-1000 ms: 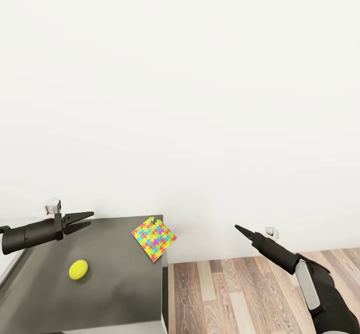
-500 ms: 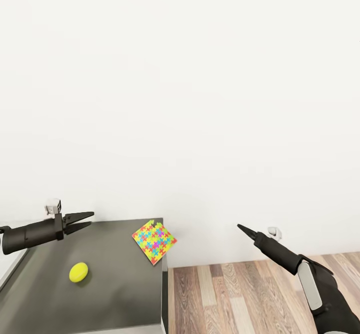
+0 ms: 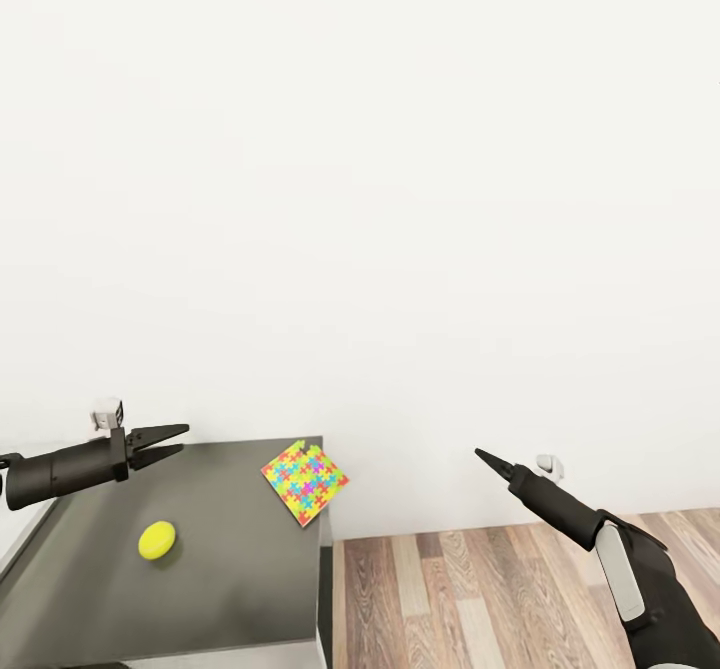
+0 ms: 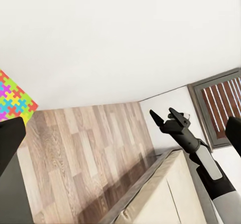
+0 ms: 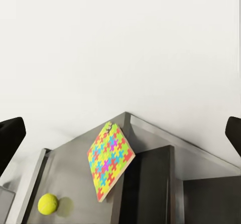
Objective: Put all the toys in the child's room - the three board games (two on the bed and one on the table), the two jigsaw puzzles on the table, and the tennis ball on the table - inside the toy box on the table in the child's room.
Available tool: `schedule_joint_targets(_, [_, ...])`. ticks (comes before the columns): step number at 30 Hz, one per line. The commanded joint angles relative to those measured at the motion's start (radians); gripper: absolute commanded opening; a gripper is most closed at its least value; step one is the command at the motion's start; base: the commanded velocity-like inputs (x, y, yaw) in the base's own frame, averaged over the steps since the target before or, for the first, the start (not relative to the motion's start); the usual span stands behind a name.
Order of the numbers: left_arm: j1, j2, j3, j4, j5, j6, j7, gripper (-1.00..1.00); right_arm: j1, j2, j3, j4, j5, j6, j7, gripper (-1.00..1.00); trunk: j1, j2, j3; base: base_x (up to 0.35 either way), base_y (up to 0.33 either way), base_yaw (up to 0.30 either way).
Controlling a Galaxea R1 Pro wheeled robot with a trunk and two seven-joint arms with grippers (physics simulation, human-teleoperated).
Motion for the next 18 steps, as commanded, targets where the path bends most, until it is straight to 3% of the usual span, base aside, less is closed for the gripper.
schedule_joint_targets(1, [-0.001,0.0,0.0,0.0,-0.004,0.005,-0.005,1.0,-0.001,0.0,-0.001,0.0,-0.004,0.007,0.001,1.0,0.001,-0.002,0.0,-0.018,-0.048,0.0])
schedule_joint_targets(18, [-0.001,0.0,-0.016,0.0,-0.005,0.005,-0.004,1.0,-0.001,0.0,-0.005,0.0,-0.003,0.007,0.042,1.0,0.001,-0.002,0.028,-0.004,-0.011,0.0])
